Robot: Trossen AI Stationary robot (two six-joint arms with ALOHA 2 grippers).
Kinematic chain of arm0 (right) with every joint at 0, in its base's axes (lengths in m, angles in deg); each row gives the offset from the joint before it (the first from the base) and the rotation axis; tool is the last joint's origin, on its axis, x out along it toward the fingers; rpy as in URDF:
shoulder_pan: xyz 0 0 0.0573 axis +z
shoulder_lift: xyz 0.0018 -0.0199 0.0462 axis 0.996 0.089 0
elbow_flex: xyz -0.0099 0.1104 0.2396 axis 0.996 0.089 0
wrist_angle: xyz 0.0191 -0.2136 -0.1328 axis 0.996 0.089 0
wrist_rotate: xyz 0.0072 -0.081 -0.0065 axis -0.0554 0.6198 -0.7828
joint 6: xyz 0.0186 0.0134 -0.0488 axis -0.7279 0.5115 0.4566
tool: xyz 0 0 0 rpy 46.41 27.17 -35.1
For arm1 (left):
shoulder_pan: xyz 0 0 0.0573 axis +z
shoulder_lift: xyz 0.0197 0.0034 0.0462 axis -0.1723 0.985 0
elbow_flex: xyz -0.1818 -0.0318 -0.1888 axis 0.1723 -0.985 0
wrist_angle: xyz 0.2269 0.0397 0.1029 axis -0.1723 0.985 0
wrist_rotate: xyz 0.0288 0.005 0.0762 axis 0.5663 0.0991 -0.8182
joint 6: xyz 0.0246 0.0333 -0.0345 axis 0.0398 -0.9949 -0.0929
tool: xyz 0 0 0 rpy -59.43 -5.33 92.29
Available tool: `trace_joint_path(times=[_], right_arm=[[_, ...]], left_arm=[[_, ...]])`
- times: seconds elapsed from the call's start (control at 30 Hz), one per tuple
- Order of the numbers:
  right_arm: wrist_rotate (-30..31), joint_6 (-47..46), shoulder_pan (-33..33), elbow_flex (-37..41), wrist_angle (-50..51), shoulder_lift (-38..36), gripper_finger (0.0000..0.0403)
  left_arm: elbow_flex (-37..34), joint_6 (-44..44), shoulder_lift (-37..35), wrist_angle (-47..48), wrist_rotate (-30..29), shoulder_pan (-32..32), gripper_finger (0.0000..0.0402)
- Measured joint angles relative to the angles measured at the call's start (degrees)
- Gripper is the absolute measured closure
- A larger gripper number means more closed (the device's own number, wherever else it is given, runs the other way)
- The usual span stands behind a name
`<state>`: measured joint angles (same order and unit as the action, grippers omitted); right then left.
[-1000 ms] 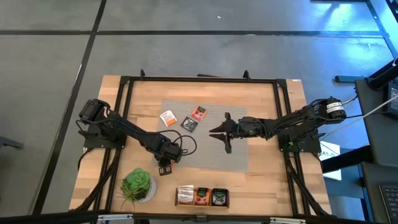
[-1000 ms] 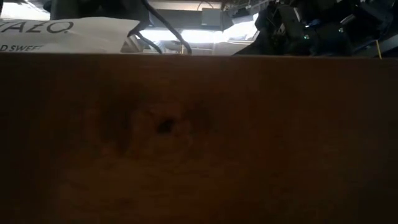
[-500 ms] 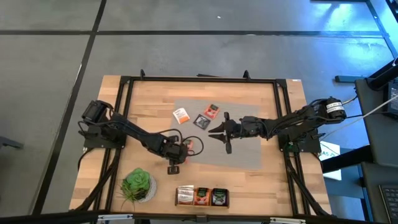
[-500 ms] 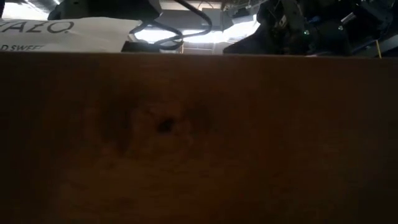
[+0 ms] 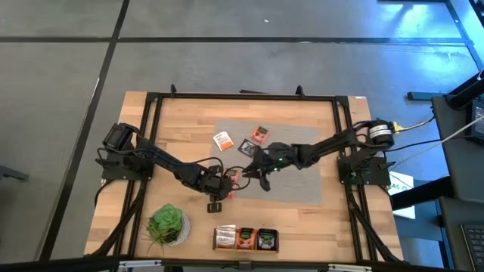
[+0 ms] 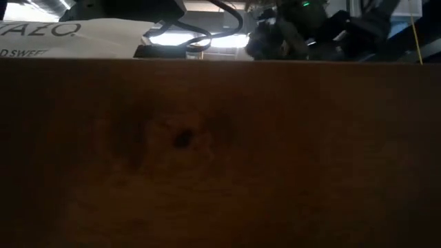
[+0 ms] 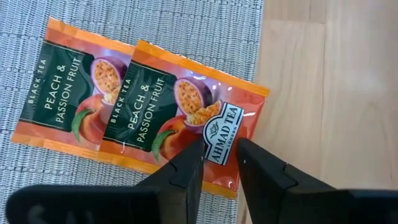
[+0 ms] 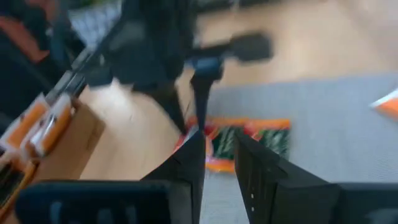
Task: Pick & Place Tea
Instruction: Put the orange tea bag into the middle section of the wooden organizer
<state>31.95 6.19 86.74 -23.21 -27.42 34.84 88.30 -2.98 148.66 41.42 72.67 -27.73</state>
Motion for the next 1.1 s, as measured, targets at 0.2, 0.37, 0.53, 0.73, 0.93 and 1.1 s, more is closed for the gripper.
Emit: trace_joint_path(times=[0.2, 0.37, 0.53, 0.73, 0.93, 1.1], right_arm=[[-3.81, -0.66, -0.07, -8.24, 8.92, 6.83, 0.0293], [-3.84, -1.52, -0.42, -13.41, 12.68, 11.2, 0.0239], [-3.86, -5.74, -0.5, -15.1, 13.33, 12.37, 0.0201], [-3.87, -16.56, -0.2, -15.1, 17.27, 12.39, 0.0195], [-1.78, -18.1, -0.25, -15.2, 17.2, 13.87, 0.0206], [-3.33, -19.75, -0.25, -15.1, 18.13, 14.97, 0.0213]], left_arm=[[-0.13, 0.0, 0.15, -1.65, -0.23, -0.22, 0.0302], [-0.13, -0.02, 0.22, -3.03, -0.36, -0.24, 0.0305], [-0.13, 0.02, 0.22, -3.27, -1.07, -0.3, 0.0305], [-0.13, 0.01, 0.22, -3.36, -1.4, -0.31, 0.0303], [-0.17, 0.02, 0.28, -3.84, -2.22, -0.33, 0.0305], [-0.22, 0.02, 0.38, -5.09, -2.68, -0.33, 0.0302]])
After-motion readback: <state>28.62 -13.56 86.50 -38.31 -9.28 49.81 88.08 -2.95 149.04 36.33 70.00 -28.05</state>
